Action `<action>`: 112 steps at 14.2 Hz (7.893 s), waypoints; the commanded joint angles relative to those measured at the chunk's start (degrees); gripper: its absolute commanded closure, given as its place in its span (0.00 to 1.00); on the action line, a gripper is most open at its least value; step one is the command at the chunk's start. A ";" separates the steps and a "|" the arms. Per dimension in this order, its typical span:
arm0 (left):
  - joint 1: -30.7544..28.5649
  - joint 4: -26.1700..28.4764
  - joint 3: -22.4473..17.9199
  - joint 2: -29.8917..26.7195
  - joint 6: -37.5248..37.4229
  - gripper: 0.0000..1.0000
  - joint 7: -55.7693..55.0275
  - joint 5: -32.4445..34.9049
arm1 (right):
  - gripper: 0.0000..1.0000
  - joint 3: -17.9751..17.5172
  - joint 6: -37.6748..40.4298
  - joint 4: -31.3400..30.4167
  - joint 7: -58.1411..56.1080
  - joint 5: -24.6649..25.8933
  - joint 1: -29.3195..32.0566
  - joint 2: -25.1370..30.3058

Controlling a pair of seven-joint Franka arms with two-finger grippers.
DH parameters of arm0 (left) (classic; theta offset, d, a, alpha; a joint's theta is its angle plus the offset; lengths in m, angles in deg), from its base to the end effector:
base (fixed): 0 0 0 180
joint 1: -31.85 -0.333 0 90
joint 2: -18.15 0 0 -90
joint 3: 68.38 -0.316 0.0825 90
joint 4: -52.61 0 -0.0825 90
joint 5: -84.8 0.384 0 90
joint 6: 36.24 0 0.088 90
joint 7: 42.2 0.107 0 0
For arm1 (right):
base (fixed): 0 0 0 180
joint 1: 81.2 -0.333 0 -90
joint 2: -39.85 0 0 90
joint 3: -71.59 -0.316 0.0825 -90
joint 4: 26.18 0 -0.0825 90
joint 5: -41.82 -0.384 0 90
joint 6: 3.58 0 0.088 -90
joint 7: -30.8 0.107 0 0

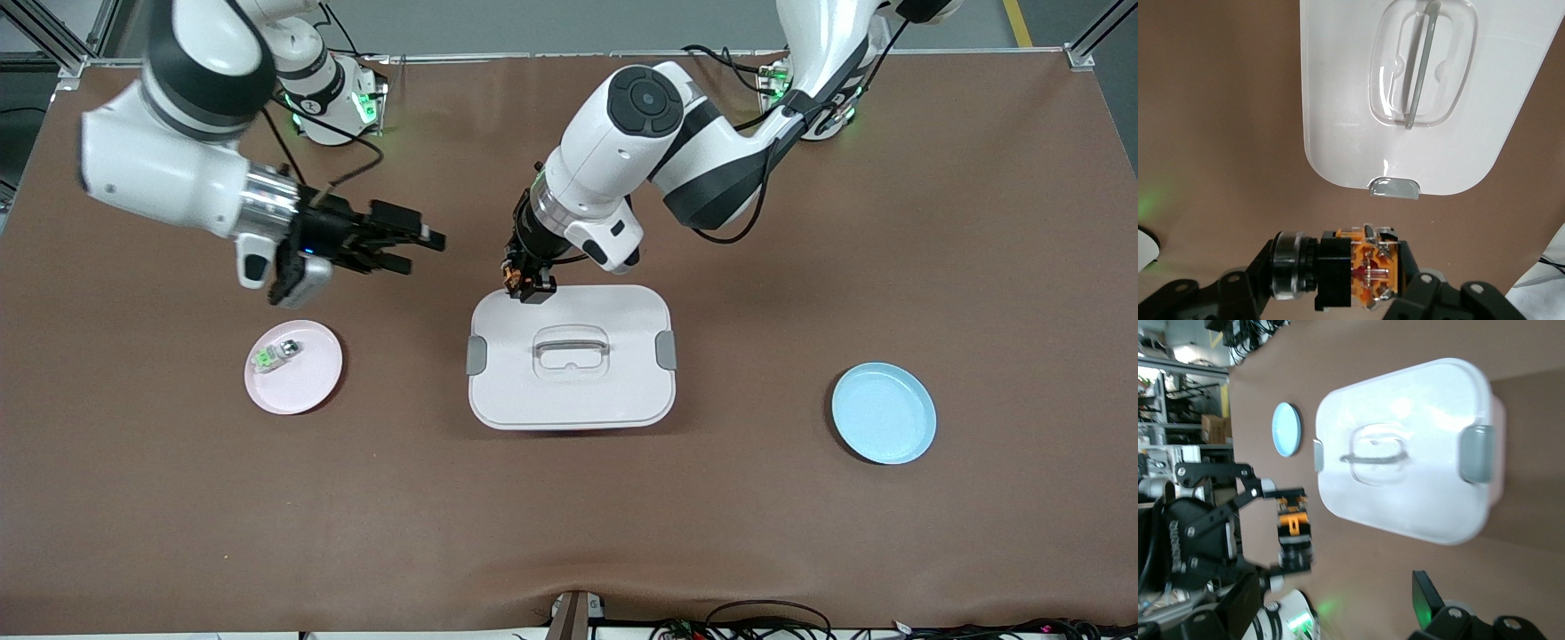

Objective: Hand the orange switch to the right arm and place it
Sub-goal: 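Grasp the orange switch with the right gripper from the left gripper, then open the left gripper and withdraw it while the right gripper moves to the pink plate, then lower the orange switch onto the pink plate with the right gripper, then open the right gripper to release the orange switch on the plate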

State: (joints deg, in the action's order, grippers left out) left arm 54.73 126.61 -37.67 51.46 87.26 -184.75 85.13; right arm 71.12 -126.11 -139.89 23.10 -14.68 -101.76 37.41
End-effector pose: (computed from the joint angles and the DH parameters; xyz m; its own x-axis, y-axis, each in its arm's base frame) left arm 0.5154 -0.5318 0.4817 -0.0989 0.8979 -0.4290 0.9947 0.1010 -0.0179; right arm 0.5330 0.2432 0.4707 0.9999 -0.0124 -0.0040 -0.0112 -0.6544 -0.7561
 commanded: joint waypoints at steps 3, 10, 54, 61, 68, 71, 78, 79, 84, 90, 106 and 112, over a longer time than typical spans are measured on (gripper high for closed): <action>0.67 -1.31 -0.30 0.79 0.61 1.00 -1.16 -0.07 | 0.00 0.73 -5.61 3.30 -1.53 -5.73 -4.83 -4.67; 1.38 -1.40 -0.47 1.14 0.61 1.00 -1.07 0.02 | 0.00 0.73 -12.91 5.34 -1.79 -7.93 -9.40 -9.51; -10.04 -1.14 -2.41 -4.92 -16.52 0.00 34.49 6.68 | 1.00 1.17 13.62 8.41 -46.51 43.19 7.99 -5.56; -19.26 0.09 -2.50 -8.08 -22.86 0.00 71.39 12.06 | 1.00 1.17 11.97 2.62 -60.03 53.06 10.10 -1.87; -27.35 0.45 -2.32 -12.03 -30.58 0.00 103.65 13.99 | 1.00 1.08 -14.90 -14.16 -81.14 51.75 18.19 -1.51; -30.25 0.45 -2.32 -13.36 -32.09 0.00 113.51 13.99 | 1.00 1.17 -20.10 -14.79 -81.59 51.83 17.93 -4.67; -33.16 0.36 -2.41 -14.41 -32.53 0.00 124.78 13.99 | 1.00 0.82 -31.46 -14.79 -82.21 50.96 18.36 -17.14; -33.86 0.27 -2.41 -14.41 -32.44 0.00 126.01 13.99 | 1.00 0.82 -31.46 -14.70 -82.21 49.74 18.28 -18.38; -34.48 0.09 -2.50 -14.59 -32.53 0.00 127.43 13.99 | 1.00 0.64 -31.46 -13.74 -82.04 48.23 17.31 -19.71; -36.06 0.01 -2.41 -16.08 -32.88 0.00 127.69 14.35 | 1.00 0.55 -30.75 -11.89 -80.10 45.34 14.77 -19.62; -18.92 19.96 -26.23 -34.37 -28.13 0.00 135.34 4.06 | 0.00 0.64 -31.11 -11.80 -79.14 42.00 14.24 -21.64; -18.84 19.43 -25.70 -34.72 -29.63 0.00 135.43 2.84 | 0.00 0.64 -28.58 -10.76 -79.05 41.73 14.58 -20.59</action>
State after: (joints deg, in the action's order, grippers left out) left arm 35.31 144.96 -62.97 18.18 57.77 -50.35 89.29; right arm 71.89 -157.29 -151.77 -56.28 27.94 -87.57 15.86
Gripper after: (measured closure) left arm 0.000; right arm 0.022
